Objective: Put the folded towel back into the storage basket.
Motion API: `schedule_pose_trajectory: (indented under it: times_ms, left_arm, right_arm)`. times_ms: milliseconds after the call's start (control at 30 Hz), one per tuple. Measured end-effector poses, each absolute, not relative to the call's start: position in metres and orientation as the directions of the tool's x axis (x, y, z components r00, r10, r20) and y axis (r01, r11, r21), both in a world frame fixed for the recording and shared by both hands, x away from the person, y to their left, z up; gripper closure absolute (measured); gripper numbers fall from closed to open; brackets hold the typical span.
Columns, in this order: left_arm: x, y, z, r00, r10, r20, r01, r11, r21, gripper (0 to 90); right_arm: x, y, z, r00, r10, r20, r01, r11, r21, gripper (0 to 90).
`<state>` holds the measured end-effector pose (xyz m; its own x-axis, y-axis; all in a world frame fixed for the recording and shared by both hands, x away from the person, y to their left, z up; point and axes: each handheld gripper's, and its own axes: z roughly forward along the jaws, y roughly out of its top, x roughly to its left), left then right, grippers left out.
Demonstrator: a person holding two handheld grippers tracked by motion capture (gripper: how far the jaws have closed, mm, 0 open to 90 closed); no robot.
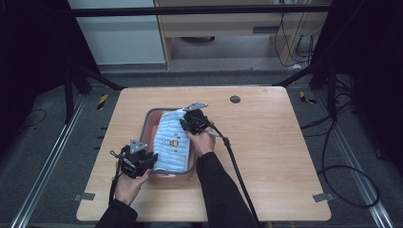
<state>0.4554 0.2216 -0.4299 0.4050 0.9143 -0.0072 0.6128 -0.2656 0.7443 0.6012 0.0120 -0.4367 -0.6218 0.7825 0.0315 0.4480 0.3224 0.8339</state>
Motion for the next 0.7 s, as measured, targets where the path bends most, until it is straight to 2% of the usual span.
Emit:
schedule_pose_trajectory:
  times_ms: [67,400,567,700]
  left_arm:
    - [0.455,0.224,-0.428,0.391,0.92,-0.009,0.607,-0.25,0.754,66.5]
    - [0.447,0.233,-0.415,0.398,0.917,0.002,0.524,-0.229,0.821,52.5]
    - [0.442,0.24,-0.406,0.406,0.914,0.003,0.472,-0.213,0.855,45.9]
    - [0.44,0.244,-0.401,0.414,0.91,0.0,0.448,-0.204,0.87,40.7]
  right_arm:
    - [0.601,0.01,-0.437,-0.616,0.787,0.021,0.438,0.321,0.84,68.2]
    - [0.593,-0.009,-0.417,-0.596,0.801,0.047,0.397,0.243,0.885,50.0]
    - [0.583,-0.029,-0.405,-0.585,0.808,0.066,0.39,0.209,0.897,36.4]
    - [0.574,-0.05,-0.397,-0.58,0.81,0.083,0.384,0.182,0.905,31.1]
